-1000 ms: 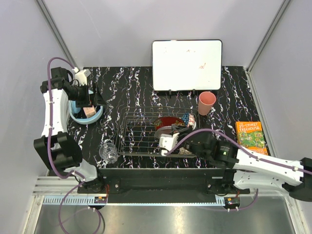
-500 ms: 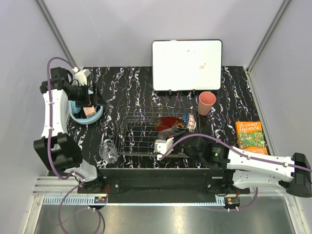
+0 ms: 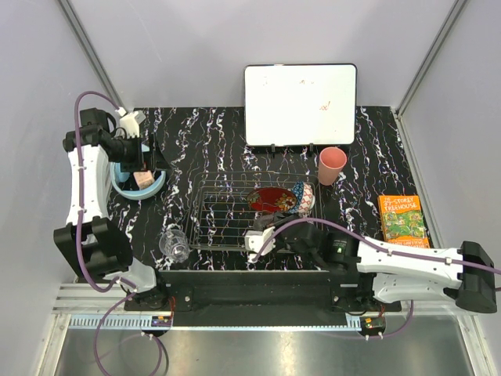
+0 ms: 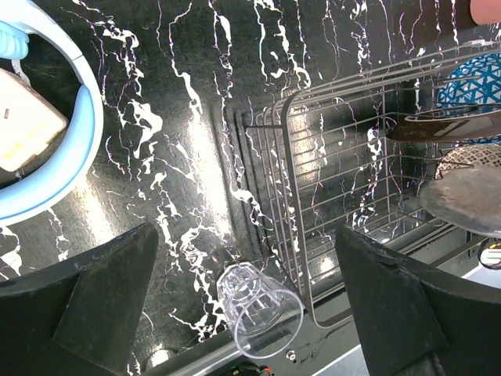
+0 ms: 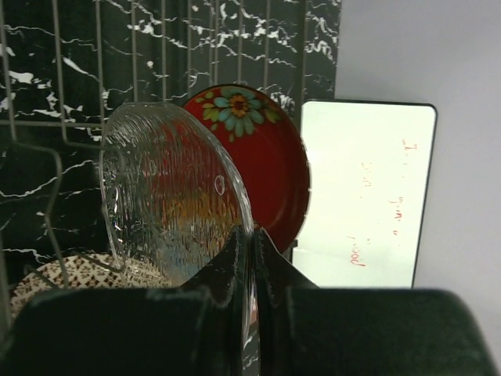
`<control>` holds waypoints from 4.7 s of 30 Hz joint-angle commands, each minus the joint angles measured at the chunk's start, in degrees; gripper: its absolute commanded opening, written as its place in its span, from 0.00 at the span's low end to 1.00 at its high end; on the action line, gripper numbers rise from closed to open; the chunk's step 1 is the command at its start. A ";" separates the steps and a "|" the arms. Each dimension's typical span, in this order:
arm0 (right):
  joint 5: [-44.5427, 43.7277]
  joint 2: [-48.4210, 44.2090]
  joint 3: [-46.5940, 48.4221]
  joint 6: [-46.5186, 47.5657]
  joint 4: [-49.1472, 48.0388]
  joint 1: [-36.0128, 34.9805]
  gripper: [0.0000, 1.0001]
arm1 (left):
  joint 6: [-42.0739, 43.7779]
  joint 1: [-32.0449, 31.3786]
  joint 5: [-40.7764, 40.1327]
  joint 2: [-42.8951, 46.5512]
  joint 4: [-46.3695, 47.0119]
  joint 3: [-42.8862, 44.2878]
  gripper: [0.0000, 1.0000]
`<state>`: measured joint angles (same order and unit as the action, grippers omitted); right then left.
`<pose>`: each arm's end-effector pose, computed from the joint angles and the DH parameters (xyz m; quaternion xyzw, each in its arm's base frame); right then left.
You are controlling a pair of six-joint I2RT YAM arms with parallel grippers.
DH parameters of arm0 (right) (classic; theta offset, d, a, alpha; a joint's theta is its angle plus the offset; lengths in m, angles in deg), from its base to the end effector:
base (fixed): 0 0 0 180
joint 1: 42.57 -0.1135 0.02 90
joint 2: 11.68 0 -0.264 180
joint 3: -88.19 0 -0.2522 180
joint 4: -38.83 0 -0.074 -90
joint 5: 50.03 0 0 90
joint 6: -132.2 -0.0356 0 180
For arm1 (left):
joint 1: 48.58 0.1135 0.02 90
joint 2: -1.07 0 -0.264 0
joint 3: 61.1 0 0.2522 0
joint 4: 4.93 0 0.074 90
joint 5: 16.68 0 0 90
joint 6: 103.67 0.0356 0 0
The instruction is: Load the mixed dishes into the dish rack
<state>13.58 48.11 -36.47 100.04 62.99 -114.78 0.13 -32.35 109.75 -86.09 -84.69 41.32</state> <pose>0.0858 0.2157 0.2714 -0.7097 0.4591 -0.1326 0.5176 0.2886 0.0620 0.3509 0.0493 0.9277 -0.2402 0.2815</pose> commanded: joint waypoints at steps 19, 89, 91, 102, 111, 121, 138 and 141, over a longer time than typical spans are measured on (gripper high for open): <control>-4.01 1.39 -6.16 -12.67 -2.04 -0.48 0.37 | 2.98 0.29 -1.53 3.92 -1.06 1.51 0.99; 21.38 42.69 45.60 -96.95 40.94 71.85 0.60 | -6.16 -9.72 -18.76 19.57 11.59 -14.75 0.99; 20.68 43.30 45.08 -96.87 40.15 71.85 0.50 | -5.72 -10.25 -18.58 19.13 11.07 -14.40 0.99; 20.59 46.03 45.08 -96.25 39.00 71.85 0.00 | -6.86 -12.62 -19.81 19.65 10.54 -11.85 0.99; 21.98 30.05 51.31 -93.35 37.34 66.58 0.00 | -5.54 -15.88 -27.38 20.97 8.53 -4.39 0.99; 69.79 8.15 26.64 -121.69 -17.91 63.77 0.00 | -13.71 -15.88 4.33 22.81 12.19 8.11 0.99; 72.97 17.90 19.85 -139.93 -49.15 44.44 0.00 | -58.89 -15.17 41.97 20.88 60.02 -10.17 0.99; 72.63 19.31 20.55 -140.02 -48.72 43.21 0.00 | -57.40 -15.17 40.93 21.41 59.49 -10.53 0.99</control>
<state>85.34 65.80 -18.96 -38.42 19.23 -69.99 -54.29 -47.76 146.80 -66.81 -32.62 30.13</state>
